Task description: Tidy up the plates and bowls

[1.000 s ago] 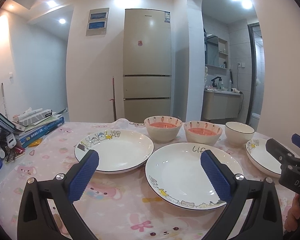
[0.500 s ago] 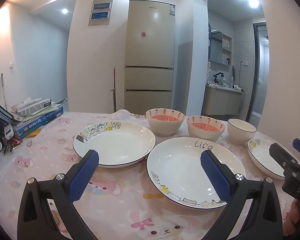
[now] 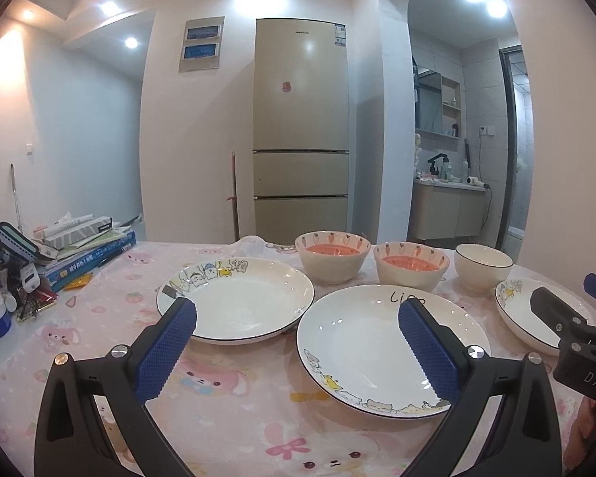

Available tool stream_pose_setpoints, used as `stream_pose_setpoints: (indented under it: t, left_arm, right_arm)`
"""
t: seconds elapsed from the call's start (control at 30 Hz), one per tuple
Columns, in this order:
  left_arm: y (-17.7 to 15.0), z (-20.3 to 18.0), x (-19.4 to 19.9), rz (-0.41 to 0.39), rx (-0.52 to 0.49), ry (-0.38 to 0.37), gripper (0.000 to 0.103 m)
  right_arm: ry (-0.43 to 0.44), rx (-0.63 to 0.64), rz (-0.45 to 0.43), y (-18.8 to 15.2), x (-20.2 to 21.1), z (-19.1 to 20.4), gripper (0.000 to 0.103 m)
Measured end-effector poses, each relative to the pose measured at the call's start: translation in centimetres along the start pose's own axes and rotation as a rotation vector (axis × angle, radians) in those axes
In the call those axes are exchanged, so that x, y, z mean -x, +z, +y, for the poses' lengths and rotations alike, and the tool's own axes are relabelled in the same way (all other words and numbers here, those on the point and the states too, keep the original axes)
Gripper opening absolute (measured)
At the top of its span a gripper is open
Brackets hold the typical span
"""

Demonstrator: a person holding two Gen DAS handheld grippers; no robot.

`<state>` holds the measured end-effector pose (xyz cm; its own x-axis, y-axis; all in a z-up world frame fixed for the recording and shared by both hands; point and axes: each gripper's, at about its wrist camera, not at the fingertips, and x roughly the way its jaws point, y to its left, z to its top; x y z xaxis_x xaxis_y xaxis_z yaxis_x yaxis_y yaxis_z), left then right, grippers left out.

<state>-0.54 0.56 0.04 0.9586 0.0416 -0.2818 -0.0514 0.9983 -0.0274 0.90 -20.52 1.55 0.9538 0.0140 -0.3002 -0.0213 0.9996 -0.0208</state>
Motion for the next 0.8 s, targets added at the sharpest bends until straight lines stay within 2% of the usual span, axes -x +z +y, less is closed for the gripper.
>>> stream_pose_setpoints:
  t: [0.43,0.57,0.67,0.8]
  left_arm:
    - [0.1,0.4,0.3,-0.008,0.015,0.007,0.103]
    - [0.3,1.0,1.2,-0.061,0.048,-0.035,0.103]
    - [1.0,0.8,1.9,-0.079,0.014,-0.026,0.103]
    - [2.5,0.5,2.8,-0.079,-0.030,-0.060,0.103]
  right_arm:
    - [0.042,0.016,0.033,-0.1,-0.1,0.5,0.103]
    - [0.043,0.065,0.042,-0.1,-0.1,0.9,0.103]
    - [0.091,0.033,0.036,0.2,0.2,0.4,0.103]
    - [0.075,-0.005,0.034,1.8,0.5,-0.6,0.103]
